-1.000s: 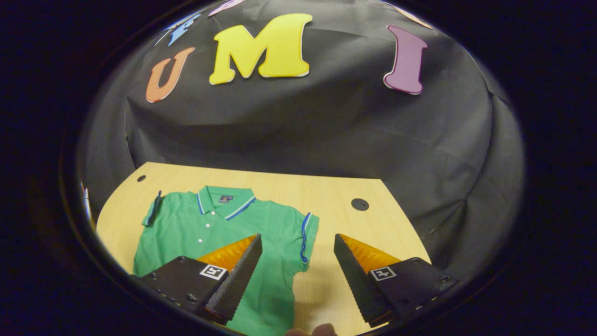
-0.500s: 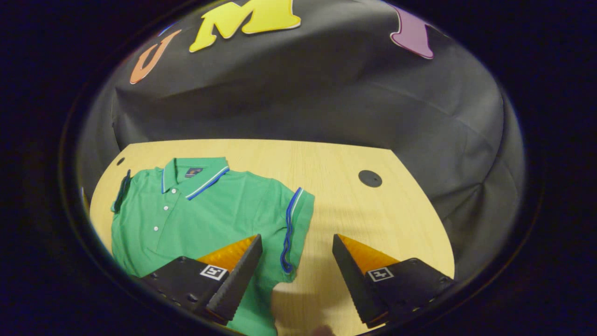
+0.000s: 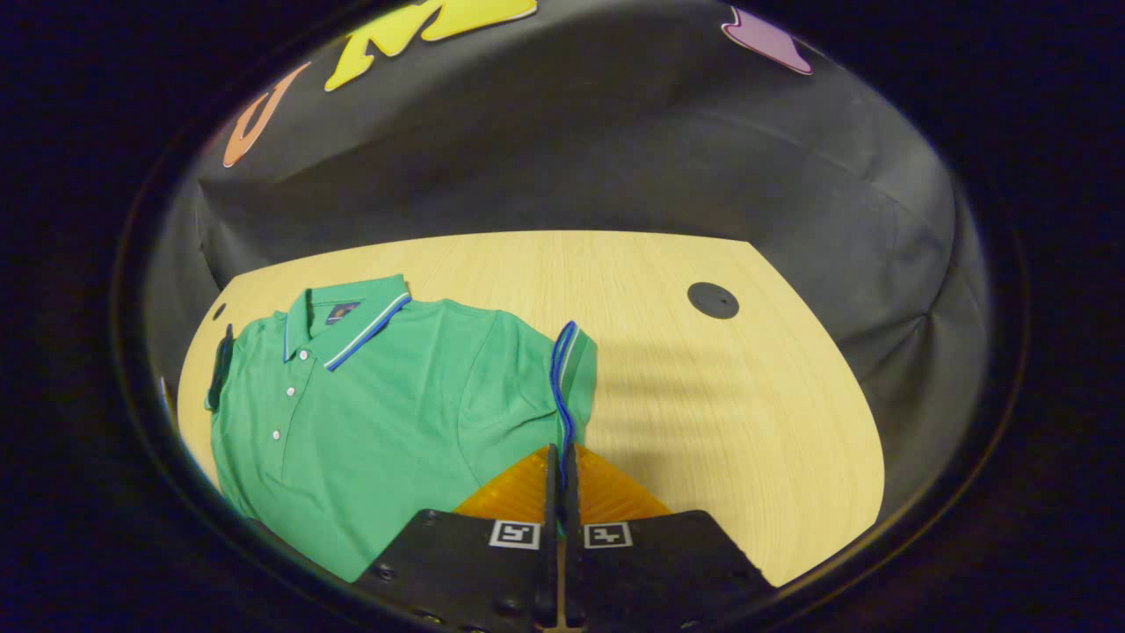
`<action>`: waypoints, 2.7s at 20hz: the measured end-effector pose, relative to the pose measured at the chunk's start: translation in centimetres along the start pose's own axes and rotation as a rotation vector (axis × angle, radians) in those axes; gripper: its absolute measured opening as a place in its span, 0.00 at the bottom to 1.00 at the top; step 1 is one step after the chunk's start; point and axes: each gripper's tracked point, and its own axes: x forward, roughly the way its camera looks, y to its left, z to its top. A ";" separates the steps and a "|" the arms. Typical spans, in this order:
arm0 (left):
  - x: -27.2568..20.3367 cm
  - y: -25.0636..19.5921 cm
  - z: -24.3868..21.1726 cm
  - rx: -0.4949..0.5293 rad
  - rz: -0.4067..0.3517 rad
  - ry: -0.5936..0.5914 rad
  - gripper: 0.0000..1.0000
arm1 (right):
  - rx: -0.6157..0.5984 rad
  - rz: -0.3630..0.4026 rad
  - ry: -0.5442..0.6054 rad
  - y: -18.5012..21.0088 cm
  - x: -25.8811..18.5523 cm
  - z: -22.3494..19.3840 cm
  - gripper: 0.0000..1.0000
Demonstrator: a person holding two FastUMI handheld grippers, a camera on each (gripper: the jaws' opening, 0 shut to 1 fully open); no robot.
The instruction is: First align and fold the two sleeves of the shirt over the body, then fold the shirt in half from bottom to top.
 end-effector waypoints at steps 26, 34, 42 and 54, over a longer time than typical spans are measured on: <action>-2.0 8.0 0.2 -0.059 0.131 -0.022 1.00 | 0.004 0.231 -0.078 20.3 -6.9 5.0 0.10; 0.4 7.2 -1.8 -0.075 0.061 0.008 1.00 | -0.052 0.145 -0.204 18.0 -13.4 5.5 0.97; 5.3 3.7 -6.0 -0.090 -0.053 0.117 1.00 | -0.106 0.104 -0.346 15.0 -24.4 5.1 0.96; 12.7 1.4 -24.7 -0.106 -0.125 0.709 1.00 | -0.090 0.023 -0.333 10.3 -29.7 2.8 0.95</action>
